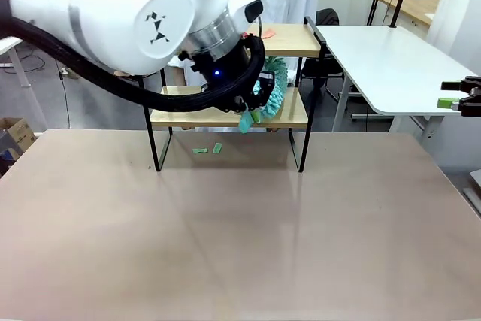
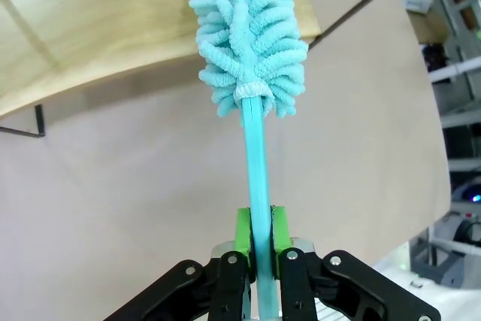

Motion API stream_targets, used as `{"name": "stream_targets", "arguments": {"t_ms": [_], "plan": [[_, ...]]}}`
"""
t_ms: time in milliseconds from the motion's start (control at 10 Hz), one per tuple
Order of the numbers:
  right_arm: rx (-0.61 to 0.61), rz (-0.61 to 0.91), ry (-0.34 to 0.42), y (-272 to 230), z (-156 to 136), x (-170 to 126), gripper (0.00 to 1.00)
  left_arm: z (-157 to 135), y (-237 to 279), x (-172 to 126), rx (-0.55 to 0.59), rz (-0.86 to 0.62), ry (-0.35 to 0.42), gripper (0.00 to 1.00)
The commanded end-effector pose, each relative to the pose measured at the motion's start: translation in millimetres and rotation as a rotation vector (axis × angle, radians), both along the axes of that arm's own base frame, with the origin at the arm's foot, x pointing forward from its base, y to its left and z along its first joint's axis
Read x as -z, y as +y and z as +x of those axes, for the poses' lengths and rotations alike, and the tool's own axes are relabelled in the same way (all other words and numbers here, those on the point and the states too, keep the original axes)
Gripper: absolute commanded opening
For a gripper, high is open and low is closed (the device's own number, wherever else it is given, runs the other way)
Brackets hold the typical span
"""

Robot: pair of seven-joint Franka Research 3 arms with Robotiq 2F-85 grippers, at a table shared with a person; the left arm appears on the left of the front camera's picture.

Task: Clean the shelf.
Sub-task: Clean the specific section of the Shelf indicated by the human with the Duster.

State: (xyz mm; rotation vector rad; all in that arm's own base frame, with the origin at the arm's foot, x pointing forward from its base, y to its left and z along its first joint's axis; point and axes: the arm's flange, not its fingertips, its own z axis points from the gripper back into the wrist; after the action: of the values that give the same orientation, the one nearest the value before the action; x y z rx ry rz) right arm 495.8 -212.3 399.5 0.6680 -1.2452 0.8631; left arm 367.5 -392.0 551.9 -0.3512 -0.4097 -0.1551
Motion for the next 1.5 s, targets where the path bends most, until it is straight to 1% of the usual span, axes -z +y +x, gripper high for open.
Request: {"name": "stream_targets", "arguments": {"t_ms": [0,300,600,700,800,900,1000,1200,1400], "plan": [[-0.001,0.001,-0.005,2.1,-0.5,-2.4,1.0,8.6,-29.7,-1.5,-0.053,-0.029,-0.048,0.13],[-0.001,0.001,-0.005,2.1,-0.5,-2.4,1.0,24.9,-51.3,14.7,-0.091,-0.027,-0.059,0.13],[-0.001,0.001,-0.005,2.1,-0.5,-2.4,1.0,29.1,-69.6,39.9,-0.071,-0.015,-0.018,0.13],[-0.001,0.001,-0.005,2.1,-0.5,-2.4,1.0,27.5,-72.2,46.0,-0.075,-0.013,-0.012,0.13],[-0.001,0.001,-0.005,2.1,-0.5,-2.4,1.0,30.6,-74.0,50.5,-0.074,-0.003,0.009,0.13],[-0.001,0.001,-0.005,2.1,-0.5,-2.4,1.0,30.1,-72.1,52.6,-0.062,0.013,0.039,0.13],[-0.001,0.001,-0.005,2.1,-0.5,-2.4,1.0,24.5,-65.3,54.9,-0.042,-0.005,0.013,0.13],[-0.001,0.001,-0.005,2.1,-0.5,-2.4,1.0,26.3,-67.4,58.3,-0.041,0.001,0.024,0.13],[-0.001,0.001,-0.005,2.1,-0.5,-2.4,1.0,29.1,-53.7,61.8,-0.058,0.034,0.076,0.13]]}}
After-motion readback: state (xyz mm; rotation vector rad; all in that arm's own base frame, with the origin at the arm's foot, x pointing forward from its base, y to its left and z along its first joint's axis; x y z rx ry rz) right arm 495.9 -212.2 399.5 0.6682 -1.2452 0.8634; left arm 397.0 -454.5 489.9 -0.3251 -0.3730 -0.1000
